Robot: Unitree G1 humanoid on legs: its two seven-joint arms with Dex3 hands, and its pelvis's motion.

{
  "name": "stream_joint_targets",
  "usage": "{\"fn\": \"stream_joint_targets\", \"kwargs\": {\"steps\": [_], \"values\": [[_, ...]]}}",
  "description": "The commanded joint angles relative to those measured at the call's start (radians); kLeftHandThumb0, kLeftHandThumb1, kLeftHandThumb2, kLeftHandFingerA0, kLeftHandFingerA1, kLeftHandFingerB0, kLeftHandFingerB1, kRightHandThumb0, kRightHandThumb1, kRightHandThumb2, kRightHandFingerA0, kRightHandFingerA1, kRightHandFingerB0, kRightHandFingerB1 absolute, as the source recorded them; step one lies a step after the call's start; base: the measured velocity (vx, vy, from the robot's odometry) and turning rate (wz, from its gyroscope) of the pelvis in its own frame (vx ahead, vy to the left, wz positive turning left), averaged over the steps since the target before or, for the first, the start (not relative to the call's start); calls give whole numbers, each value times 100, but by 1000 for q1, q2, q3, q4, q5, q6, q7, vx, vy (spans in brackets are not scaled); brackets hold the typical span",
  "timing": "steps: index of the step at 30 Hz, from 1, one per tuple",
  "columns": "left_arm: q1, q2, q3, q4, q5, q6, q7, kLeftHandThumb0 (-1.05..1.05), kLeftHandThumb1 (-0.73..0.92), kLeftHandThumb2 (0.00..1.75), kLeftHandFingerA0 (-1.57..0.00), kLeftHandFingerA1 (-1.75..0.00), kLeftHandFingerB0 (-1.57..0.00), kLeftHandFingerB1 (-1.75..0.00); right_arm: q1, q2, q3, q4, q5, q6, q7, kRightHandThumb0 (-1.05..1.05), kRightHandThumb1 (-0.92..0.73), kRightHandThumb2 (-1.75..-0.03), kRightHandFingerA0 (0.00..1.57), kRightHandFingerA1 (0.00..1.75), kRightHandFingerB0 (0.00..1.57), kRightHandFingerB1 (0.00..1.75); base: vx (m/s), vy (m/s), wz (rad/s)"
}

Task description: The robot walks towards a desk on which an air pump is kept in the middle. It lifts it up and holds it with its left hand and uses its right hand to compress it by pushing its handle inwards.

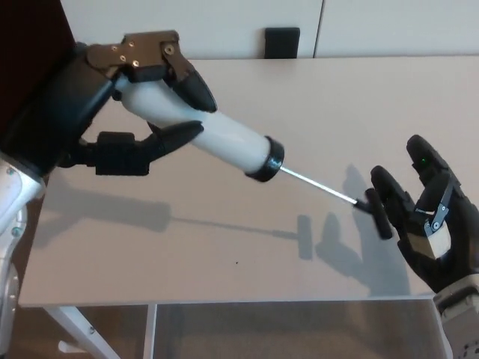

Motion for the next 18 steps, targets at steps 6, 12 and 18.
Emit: {"fn": "stream_joint_targets", "kwargs": {"steps": [6,12,18], "values": [[0,-118,140,66,-288,273,53,-8,84,74,-108,-145,-71,-117,12,4,-9,9,51,33,31,-93,-80,-114,6,24,7,13,0,0,0],[-6,-122,136,66,-290,276,42,-11,84,69,-108,-143,-71,-115,4,0,-10,-1,53,41,26,-90,-77,-113,7,30,7,18,0,0,0],[-3,-120,125,51,-299,289,42,-10,86,69,-105,-146,-72,-112,8,7,-13,-38,82,69,22,-91,-77,-113,7,28,7,17,0,0,0]]}}
